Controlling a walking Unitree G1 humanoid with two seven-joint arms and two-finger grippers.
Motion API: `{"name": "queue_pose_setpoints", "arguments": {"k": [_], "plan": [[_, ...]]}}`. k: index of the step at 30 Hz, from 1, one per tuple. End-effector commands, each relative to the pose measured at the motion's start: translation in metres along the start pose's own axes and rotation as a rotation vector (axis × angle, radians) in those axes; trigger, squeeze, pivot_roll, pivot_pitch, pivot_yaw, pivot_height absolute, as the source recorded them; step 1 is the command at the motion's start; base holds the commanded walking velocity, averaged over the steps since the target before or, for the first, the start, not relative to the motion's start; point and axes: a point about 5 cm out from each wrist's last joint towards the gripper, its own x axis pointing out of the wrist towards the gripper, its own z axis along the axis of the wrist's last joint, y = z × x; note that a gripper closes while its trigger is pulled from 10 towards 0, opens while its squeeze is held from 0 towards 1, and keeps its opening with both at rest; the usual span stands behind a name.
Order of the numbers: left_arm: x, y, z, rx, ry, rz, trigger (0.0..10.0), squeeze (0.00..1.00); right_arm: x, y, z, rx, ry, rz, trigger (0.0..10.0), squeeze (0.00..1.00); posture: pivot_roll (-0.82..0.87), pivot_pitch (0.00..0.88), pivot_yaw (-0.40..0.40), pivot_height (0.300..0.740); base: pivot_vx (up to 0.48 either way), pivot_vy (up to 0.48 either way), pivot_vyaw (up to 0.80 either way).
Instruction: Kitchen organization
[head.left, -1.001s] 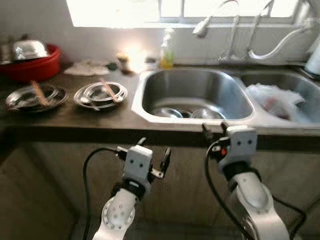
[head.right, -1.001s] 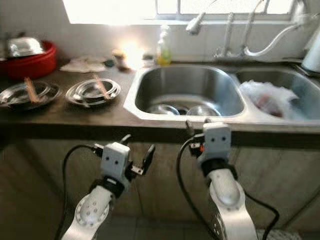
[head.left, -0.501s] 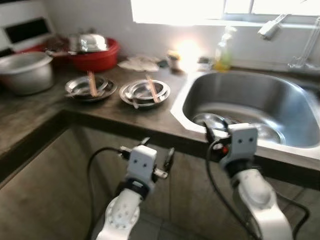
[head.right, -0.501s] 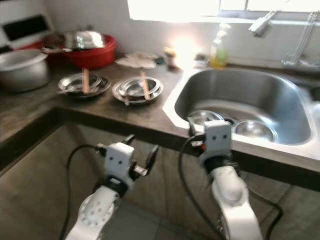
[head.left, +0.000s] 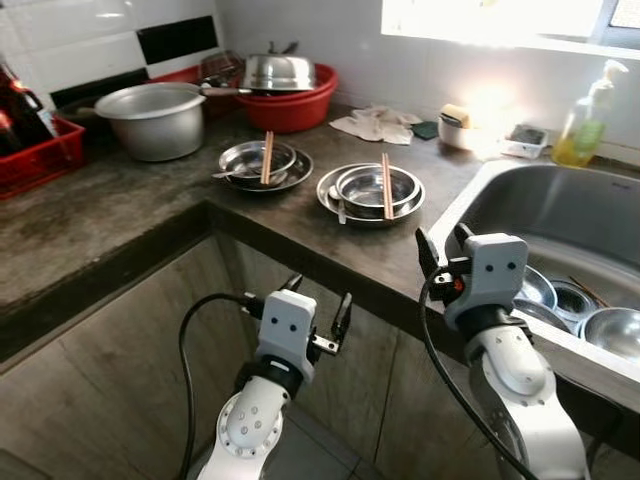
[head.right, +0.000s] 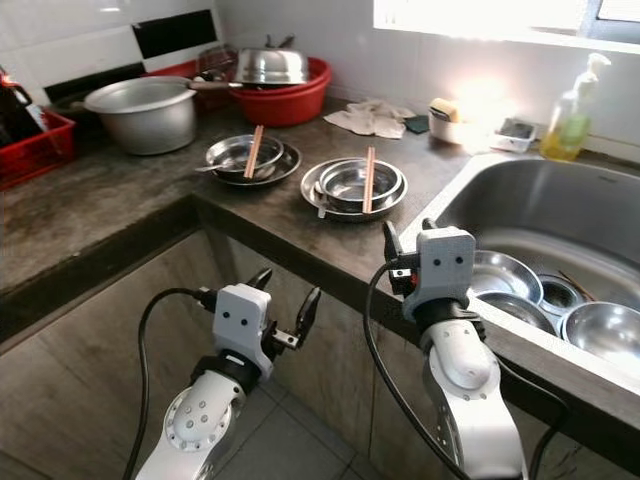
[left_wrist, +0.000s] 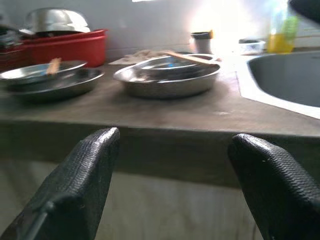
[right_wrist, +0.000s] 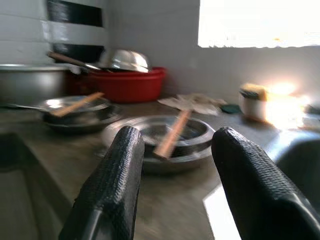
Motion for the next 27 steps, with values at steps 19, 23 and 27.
{"name": "queue_pose_setpoints", "arguments": {"k": [19, 23, 27], "plan": [[-0.001, -0.001, -0.006, -0.043, 0.076, -0.088, 10.0, 0.0, 0.068, -0.004, -0.018, -0.078, 0.116, 0.043, 10.0, 0.76, 0.06, 0.079, -0.049, 0.74, 0.0, 0.0, 0.0], [-0.006, -0.008, -0.001, -0.062, 0.042, -0.133, 10.0, 0.0, 0.081, -0.005, -0.022, -0.096, 0.141, 0.029, 10.0, 0.0, 0.06, 0.095, -0.055, 0.74, 0.0, 0.0, 0.0], [-0.01, -0.015, 0.005, -0.076, 0.015, -0.175, 10.0, 0.0, 0.089, -0.004, -0.021, -0.084, 0.142, 0.024, 10.0, 0.0, 0.07, 0.109, -0.058, 0.74, 0.0, 0.0, 0.0]]}}
